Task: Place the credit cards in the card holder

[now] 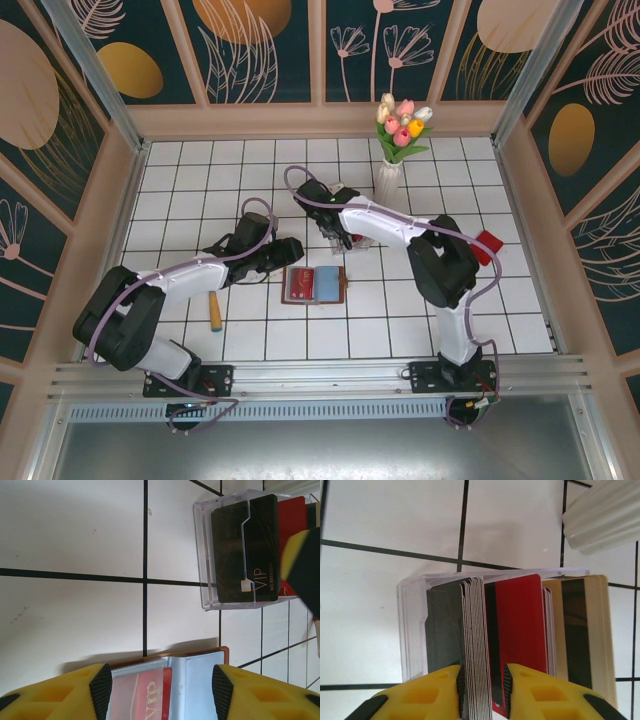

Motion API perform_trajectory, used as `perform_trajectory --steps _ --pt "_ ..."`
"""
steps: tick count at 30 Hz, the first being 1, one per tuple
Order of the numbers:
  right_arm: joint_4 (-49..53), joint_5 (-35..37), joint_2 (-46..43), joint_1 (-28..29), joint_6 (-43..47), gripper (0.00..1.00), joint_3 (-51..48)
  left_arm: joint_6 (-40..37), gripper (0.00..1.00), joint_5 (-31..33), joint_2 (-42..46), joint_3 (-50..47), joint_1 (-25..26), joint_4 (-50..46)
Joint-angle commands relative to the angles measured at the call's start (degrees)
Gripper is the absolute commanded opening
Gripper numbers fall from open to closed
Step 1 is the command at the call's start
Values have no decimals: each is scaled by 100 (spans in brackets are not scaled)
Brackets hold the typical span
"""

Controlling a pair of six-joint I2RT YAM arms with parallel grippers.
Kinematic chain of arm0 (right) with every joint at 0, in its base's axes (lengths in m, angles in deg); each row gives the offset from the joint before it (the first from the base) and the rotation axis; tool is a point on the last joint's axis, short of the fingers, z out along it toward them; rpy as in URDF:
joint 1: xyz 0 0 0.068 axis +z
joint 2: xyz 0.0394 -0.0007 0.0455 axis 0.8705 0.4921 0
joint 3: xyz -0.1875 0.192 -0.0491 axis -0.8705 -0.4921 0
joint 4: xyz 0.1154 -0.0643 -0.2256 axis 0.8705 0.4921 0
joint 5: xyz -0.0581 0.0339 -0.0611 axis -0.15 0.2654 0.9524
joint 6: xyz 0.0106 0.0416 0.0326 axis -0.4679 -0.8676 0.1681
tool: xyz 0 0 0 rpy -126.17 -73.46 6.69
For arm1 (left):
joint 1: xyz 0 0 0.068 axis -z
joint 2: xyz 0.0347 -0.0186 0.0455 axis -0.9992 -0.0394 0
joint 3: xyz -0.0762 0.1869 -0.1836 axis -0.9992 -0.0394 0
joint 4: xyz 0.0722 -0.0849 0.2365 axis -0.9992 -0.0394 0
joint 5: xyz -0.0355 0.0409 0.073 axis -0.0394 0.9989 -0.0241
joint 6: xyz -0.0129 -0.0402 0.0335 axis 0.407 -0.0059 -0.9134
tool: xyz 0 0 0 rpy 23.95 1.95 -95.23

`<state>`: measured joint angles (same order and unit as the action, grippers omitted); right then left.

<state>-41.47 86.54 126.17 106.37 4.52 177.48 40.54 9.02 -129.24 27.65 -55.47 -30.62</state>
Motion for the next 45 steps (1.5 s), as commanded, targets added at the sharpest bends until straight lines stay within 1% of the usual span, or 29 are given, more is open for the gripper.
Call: perform_trajectory --steps 1,6,10,14,19,21,23,25,27,36,38,39,41,45 --pt "173 129 260 -22 50 34 182 -39 58 -64 -69 -11 16 -64" --pt "158 120 416 -12 86 35 176 -49 58 -60 -87 -15 16 -82" --pt "391 497 535 36 -16 35 244 -51 58 -77 -95 -21 16 -73" --pt "434 881 340 91 -113 36 188 -48 58 -77 -103 -4 12 -73" --pt "337 927 59 90 -86 35 124 -39 58 -94 -103 -2 16 -64" --pt "310 917 3 96 -60 32 99 -42 58 -103 -112 -2 16 -64" --pt "289 929 -29 83 -53 27 59 -56 58 -112 -112 7 13 -64" --pt "292 918 -23 74 -51 25 35 -53 58 -119 -112 15 14 -73" --pt "292 893 -17 69 -44 21 29 -56 58 -121 -112 7 15 -74" --pt "240 887 -89 91 44 15 0 -40 58 -123 -129 31 12 -73" --pt "215 867 -124 99 72 10 -16 -53 58 -139 -159 48 16 -74" --pt "220 846 -141 100 72 9 -17 -60 58 -139 -165 51 12 -73" --pt "202 692 -200 100 95 4 -24 -74 58 -147 -191 64 15 -82" --pt "212 544 -340 116 47 3 -44 -77 58 -150 -200 34 17 -82"
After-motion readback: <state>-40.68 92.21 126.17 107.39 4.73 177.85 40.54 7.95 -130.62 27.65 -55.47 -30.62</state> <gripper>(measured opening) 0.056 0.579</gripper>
